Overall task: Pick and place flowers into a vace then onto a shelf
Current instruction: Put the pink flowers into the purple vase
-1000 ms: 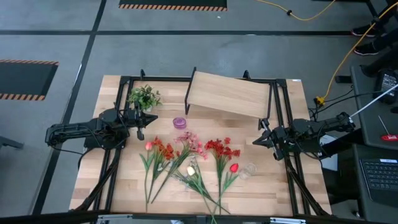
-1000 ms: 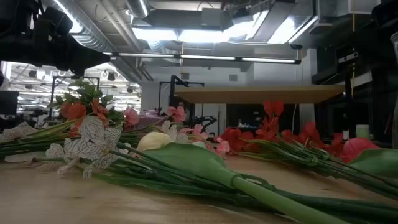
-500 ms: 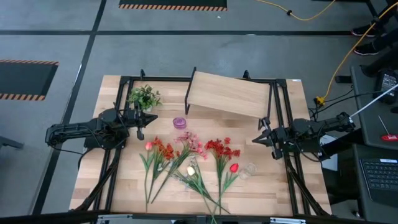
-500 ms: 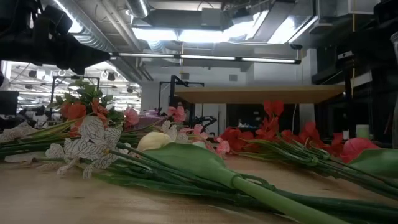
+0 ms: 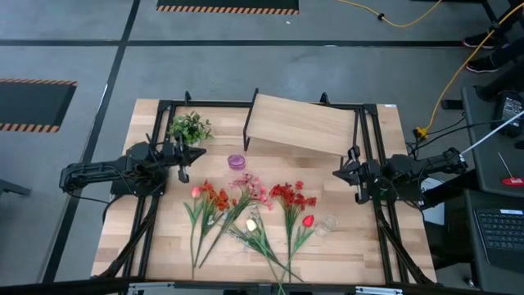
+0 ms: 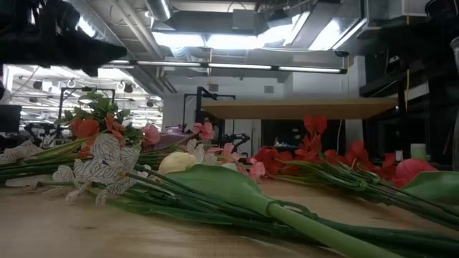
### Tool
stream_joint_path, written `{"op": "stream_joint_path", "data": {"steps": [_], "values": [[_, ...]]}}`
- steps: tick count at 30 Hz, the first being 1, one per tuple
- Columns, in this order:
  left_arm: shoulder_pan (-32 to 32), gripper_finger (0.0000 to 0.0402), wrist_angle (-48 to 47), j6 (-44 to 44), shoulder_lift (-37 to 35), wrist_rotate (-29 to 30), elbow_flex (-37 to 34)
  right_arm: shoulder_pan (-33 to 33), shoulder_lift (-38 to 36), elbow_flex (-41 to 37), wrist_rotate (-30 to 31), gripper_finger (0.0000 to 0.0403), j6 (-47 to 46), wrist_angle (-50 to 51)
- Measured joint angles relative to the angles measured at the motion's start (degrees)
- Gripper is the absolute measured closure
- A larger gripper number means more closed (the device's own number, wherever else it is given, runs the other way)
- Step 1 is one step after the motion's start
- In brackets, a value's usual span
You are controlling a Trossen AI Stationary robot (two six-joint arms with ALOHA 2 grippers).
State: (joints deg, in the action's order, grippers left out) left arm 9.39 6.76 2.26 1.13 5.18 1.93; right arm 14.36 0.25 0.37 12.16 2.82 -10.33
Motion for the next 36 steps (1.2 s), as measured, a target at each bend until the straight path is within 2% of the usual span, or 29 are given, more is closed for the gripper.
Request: {"op": "stream_joint_path", "data": {"steps": [4,8,13,23,29,31,33,36], "values": [[0.0,0.0396,0.35,0.02,1.03,-0.85,2.62,-0.01,0.38,0.89,2.45,0.0391,-0.19,-0.02],[0.0,0.0396,-0.1,2.25,5.14,-0.79,3.7,0.0,2.88,3.36,3.94,0.0391,0.7,-0.23],[0.67,0.0396,3.67,3.48,12.62,-0.67,5.13,-0.28,8.2,6.67,9.52,0.0391,5.07,-0.18],[4.41,0.0396,9.32,2.14,29.35,-1.11,8.82,-8.16,17.42,13.98,9.94,0.0391,12.62,-0.24],[7.04,0.0396,15.59,2.03,36.19,-6.88,9.63,-13.54,21.28,14.37,9.79,0.0391,12.24,0.33],[7.84,0.0396,16.14,1.9,37.47,-6.9,10.34,-14.8,22.28,14.37,9.3,0.0391,11.56,0.96],[8.43,0.0396,16.25,1.22,38.72,-6.7,11.38,-15.92,23.36,14.37,6.96,0.0391,11.16,1.18],[8.8,0.0396,15.54,-0.04,40.46,-7.96,13.17,-17.03,25.13,14.37,-0.42,0.0391,9.51,1.18]]}}
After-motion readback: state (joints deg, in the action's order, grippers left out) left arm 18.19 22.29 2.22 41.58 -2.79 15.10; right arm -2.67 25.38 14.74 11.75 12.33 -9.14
